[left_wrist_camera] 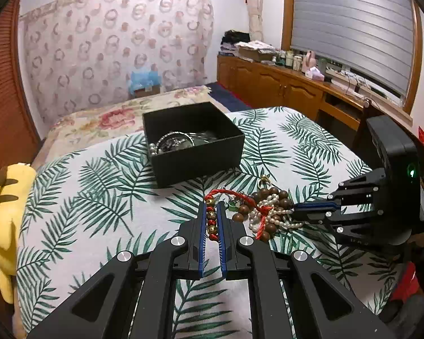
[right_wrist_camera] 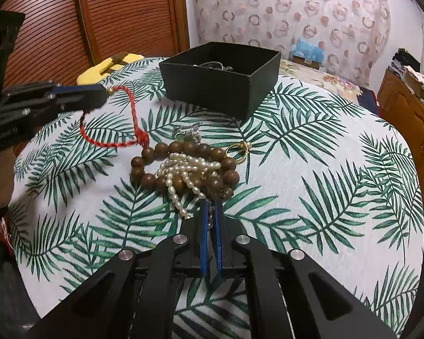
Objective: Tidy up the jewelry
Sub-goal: 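Lift the red beaded string toward the box with the left tool while the right tool lifts pearls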
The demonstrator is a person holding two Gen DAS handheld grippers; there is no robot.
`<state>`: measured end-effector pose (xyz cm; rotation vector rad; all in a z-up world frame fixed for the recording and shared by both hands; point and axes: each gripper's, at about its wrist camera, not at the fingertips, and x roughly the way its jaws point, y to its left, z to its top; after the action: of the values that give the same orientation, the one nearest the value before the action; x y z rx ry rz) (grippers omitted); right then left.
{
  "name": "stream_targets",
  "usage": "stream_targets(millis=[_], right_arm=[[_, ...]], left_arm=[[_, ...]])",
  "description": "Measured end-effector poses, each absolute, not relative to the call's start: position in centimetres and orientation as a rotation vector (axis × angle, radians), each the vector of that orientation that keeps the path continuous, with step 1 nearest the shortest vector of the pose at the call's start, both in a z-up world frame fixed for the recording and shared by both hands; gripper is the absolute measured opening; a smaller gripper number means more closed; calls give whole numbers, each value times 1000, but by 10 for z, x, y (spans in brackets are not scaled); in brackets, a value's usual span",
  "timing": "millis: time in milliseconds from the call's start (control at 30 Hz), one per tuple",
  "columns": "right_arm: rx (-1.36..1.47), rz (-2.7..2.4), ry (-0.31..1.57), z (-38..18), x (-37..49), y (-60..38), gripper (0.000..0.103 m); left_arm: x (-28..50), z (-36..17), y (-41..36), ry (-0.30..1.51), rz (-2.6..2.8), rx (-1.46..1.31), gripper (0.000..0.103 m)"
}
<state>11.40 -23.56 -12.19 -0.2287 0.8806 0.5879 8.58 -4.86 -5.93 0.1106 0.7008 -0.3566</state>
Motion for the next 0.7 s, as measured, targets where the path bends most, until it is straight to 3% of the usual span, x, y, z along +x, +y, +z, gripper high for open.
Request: stream_targets(millis=[700], right_arm=[[-226,594,568,7,117,-236,5]], left_arm=[[98,-25,-25,606,-318,48,6]])
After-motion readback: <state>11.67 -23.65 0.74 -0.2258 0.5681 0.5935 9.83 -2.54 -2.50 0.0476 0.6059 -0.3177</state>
